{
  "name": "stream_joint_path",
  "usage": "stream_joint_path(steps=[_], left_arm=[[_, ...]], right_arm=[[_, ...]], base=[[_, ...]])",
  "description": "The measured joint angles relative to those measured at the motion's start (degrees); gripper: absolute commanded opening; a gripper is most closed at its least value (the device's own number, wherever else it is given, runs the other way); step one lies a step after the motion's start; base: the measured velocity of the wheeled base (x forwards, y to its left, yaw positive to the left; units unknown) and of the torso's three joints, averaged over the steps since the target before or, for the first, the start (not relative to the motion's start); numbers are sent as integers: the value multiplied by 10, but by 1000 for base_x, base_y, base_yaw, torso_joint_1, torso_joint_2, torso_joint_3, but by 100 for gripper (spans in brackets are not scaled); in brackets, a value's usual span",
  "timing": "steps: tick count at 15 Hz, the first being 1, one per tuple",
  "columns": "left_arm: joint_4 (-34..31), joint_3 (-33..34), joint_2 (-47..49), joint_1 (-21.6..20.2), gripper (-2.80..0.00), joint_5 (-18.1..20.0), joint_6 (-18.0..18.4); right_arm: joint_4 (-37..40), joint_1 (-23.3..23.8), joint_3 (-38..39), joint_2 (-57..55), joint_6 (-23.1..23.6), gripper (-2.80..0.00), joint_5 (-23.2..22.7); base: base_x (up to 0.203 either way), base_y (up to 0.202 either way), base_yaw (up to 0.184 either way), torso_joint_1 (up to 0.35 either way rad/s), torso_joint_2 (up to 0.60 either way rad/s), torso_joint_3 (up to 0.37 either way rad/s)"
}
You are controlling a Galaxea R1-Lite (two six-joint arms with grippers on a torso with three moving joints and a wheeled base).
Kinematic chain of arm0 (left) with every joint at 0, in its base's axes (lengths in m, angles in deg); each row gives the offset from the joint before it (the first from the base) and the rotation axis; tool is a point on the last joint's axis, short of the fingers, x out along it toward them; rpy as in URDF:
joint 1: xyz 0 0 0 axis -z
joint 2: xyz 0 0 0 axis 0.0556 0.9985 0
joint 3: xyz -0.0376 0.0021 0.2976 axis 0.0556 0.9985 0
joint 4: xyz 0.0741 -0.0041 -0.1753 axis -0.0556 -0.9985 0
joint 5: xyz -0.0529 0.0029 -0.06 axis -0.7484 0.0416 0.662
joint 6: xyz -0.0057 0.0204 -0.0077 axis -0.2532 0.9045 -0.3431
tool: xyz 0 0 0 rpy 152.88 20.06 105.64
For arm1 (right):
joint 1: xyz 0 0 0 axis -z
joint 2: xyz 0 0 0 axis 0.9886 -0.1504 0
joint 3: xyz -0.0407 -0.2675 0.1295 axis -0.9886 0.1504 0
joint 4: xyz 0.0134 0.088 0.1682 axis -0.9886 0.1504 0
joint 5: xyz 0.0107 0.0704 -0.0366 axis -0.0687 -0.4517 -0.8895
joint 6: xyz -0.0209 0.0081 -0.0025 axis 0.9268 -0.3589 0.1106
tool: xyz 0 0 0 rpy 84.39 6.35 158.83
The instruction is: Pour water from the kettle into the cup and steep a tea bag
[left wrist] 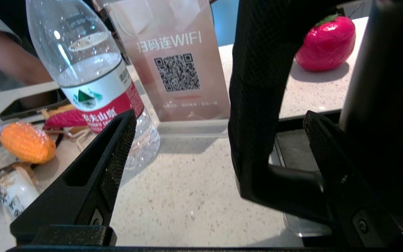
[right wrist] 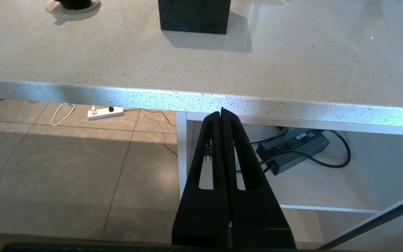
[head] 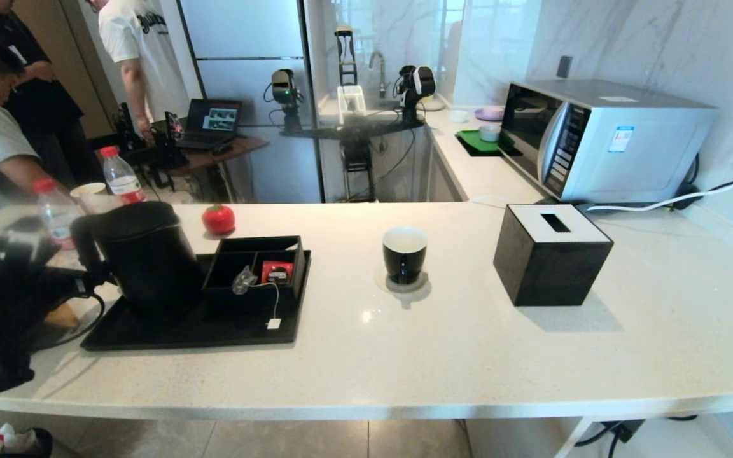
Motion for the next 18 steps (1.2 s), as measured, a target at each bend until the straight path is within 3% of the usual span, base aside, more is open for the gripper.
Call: stream_joint_path(steps=[5, 18], left_arm=[[0, -40, 21, 4, 0, 29, -1], [0, -65, 30, 11, 0, 23, -1]], right_arm=[[0, 0, 0, 0, 0, -280, 0], [0, 0, 0, 0, 0, -280, 0]], base=[[0, 0, 0, 0, 0, 0], [0, 0, 0, 0, 0, 0]])
